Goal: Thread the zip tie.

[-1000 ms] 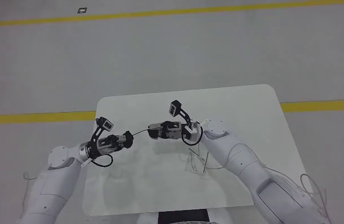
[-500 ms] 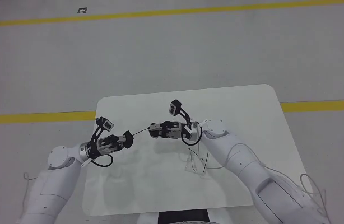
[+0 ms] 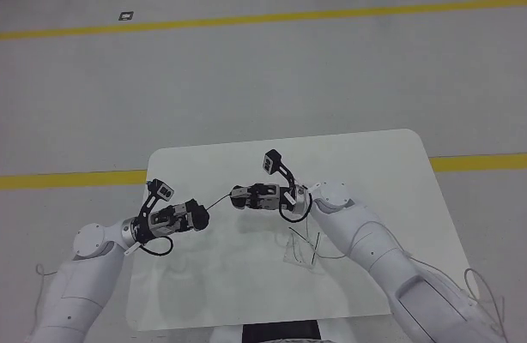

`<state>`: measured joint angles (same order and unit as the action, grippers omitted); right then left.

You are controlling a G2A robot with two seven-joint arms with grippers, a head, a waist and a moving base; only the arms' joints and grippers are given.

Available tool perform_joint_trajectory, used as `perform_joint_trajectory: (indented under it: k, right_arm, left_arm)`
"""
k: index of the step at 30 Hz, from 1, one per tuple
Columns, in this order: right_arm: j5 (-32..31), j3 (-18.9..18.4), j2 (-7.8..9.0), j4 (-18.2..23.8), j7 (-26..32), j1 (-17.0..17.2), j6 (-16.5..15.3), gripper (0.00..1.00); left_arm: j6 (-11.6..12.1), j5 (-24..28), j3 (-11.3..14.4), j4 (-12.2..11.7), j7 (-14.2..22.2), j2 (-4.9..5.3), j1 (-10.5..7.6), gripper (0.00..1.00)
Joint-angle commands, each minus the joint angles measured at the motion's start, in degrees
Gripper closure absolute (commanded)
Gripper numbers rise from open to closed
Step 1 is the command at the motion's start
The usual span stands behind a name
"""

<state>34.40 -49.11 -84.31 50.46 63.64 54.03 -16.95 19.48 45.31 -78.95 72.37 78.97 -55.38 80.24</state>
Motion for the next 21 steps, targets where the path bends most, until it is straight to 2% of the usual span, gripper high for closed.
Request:
perform_joint_trajectory:
  k: [1, 5, 21]
  right_arm:
    - [-0.02, -0.24, 0.07, 0.69, -0.28, 0.39, -0.19, 1.00]
    - [-0.76, -0.31, 0.13, 1.80, -0.67, 0.75, -0.68, 1.00]
    - [-1.09, -0.14, 0.10, 1.86, -0.64, 0.70, -0.59, 1.00]
  left_arm:
    - [0.00, 0.00, 0.00, 0.00, 0.00, 0.00, 0.00, 0.00]
    - [0.00, 0.00, 0.00, 0.00, 0.00, 0.00, 0.00, 0.00]
    - [0.00, 0.00, 0.00, 0.00, 0.00, 0.00, 0.00, 0.00]
